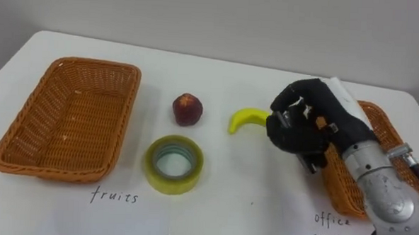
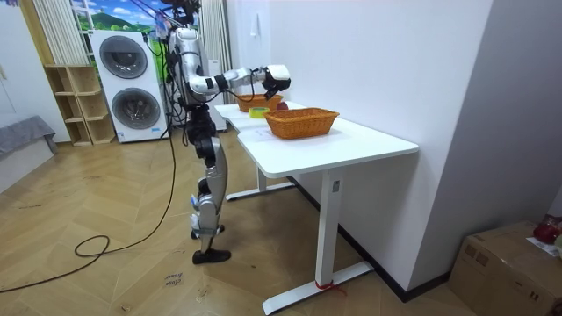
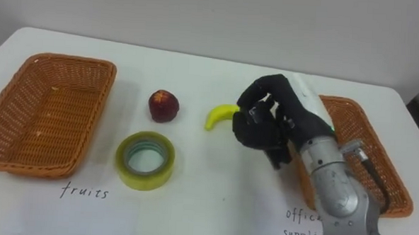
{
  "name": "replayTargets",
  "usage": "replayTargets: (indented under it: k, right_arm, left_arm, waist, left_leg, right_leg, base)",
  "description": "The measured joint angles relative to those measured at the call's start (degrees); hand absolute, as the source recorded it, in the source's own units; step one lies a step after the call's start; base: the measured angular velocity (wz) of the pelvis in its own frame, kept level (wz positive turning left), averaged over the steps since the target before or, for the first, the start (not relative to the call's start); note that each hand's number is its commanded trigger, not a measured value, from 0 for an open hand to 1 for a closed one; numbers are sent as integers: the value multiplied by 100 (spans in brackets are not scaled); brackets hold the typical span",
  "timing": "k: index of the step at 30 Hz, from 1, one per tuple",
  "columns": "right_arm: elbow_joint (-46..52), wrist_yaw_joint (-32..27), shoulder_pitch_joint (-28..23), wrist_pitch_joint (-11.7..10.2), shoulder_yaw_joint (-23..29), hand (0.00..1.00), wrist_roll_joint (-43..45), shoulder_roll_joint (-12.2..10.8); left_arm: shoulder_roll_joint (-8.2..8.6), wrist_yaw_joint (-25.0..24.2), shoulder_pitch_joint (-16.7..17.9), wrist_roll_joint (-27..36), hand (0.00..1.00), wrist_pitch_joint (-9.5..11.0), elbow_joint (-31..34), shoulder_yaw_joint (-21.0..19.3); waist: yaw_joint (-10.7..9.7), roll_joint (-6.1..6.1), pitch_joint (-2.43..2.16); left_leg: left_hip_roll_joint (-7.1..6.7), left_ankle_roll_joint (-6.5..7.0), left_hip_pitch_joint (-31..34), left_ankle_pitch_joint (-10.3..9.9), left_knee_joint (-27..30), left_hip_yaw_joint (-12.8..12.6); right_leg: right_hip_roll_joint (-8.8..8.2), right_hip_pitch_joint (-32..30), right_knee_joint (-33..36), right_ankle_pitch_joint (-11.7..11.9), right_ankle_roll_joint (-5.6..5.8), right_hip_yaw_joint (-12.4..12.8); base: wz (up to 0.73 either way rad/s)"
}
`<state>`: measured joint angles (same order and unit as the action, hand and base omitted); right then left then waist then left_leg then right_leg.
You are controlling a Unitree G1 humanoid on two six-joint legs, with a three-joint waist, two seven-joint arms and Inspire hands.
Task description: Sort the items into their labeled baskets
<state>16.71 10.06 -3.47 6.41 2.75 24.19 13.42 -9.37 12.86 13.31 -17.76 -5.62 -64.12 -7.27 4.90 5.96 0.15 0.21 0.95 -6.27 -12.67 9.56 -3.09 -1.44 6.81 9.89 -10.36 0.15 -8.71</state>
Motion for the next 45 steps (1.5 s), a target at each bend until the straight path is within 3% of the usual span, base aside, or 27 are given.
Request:
replayTargets:
  k: [7, 12, 16, 24, 33, 45]
  right_arm:
    - [-12, -733, 0, -90, 375, 100, -89, 76]
    - [-41, -1081, 0, -104, 616, 100, -161, 293]
    - [-94, -1367, 0, -106, 841, 100, -164, 414]
    - [-502, -1724, -2, -187, 1044, 100, -696, 425]
    - [-900, -1889, -11, -183, 1056, 100, -615, 427]
    - [-1608, -1865, -64, -184, 964, 100, -445, 427]
  left_arm:
    - [9, 1, 35, -94, 0, 15, 27, -273]
    - [11, 12, 180, -90, 0, 21, 29, -435]
    - [10, 13, 225, -92, 0, 46, 23, -601]
    - [8, 15, 244, -87, 0, 79, 9, -604]
    - [16, -16, 216, -52, 0, -36, 14, -582]
    - [57, -60, 212, -76, 0, -27, 225, -588]
  waist:
    - [-46, -115, 18]
    - [-173, -113, -12]
    - [-232, -16, -23]
    - [-324, 148, -37]
    - [-341, -44, -20]
    - [-291, -69, -4]
  left_leg:
    - [-2, 0, -6, 1, 5, 5]
    - [-1, 0, 0, 1, 5, 1]
    - [4, -1, -16, 2, 6, -7]
    - [1, 0, -67, 1, 12, -5]
    - [1, 0, -49, 1, 12, -4]
    - [1, 0, -44, 1, 10, -9]
  right_leg:
    - [-2, -4, -14, 0, 0, -40]
    - [-9, -6, -15, -1, 1, -80]
    - [-3, 2, -15, -2, 2, -72]
    - [-9, 52, -8, 4, 7, -66]
    - [-8, 33, -7, 4, 7, -67]
    - [7, 4, -10, 4, 7, 47]
  base:
    - [1]
    - [2]
    - [0]
    - [0]
    - [0]
    - [0]
